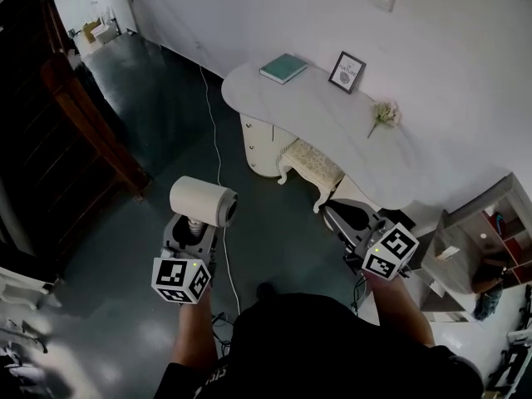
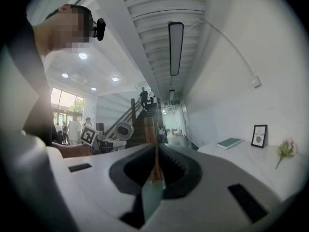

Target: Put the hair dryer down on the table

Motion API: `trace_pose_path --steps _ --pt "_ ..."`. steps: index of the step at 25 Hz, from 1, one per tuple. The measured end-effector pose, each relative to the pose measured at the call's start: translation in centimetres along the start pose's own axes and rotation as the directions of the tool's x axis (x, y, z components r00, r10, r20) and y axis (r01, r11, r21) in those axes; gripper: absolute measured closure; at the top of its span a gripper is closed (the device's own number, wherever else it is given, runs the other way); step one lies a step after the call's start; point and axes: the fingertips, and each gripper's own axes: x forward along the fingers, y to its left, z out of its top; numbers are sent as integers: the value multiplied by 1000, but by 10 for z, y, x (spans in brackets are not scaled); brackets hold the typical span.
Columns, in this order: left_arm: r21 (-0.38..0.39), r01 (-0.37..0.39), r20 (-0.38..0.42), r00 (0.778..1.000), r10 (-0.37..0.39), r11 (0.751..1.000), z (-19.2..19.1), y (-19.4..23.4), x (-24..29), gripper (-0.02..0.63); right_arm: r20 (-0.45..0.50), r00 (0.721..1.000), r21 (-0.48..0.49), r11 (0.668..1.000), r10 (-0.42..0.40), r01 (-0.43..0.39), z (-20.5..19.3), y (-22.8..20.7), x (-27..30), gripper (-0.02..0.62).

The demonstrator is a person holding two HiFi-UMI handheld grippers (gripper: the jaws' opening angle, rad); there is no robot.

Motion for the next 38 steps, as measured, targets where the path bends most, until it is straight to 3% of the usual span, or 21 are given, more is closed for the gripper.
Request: trace_pose_path --steps 12,18,24,27,38 --pt "-15 -19 -5 1000 19 1000 -6 66 18 374 -27 999 5 1000 27 -27 -3 -12 77 566" --pt "-14 -56 -27 998 56 998 -7 89 43 374 -20 996 29 996 88 -87 -8 -38 118 569" --pt "-27 -91 -37 995 90 996 -5 114 102 374 2 992 52 991 126 -126 -8 -97 163 572" --pt "-66 -86 -42 996 84 994 -4 121 143 374 13 992 61 990 129 -129 -3 -135 182 572" --pt "-76 -70 -80 995 64 995 6 131 295 374 31 992 118 985 120 -123 5 -273 230 574"
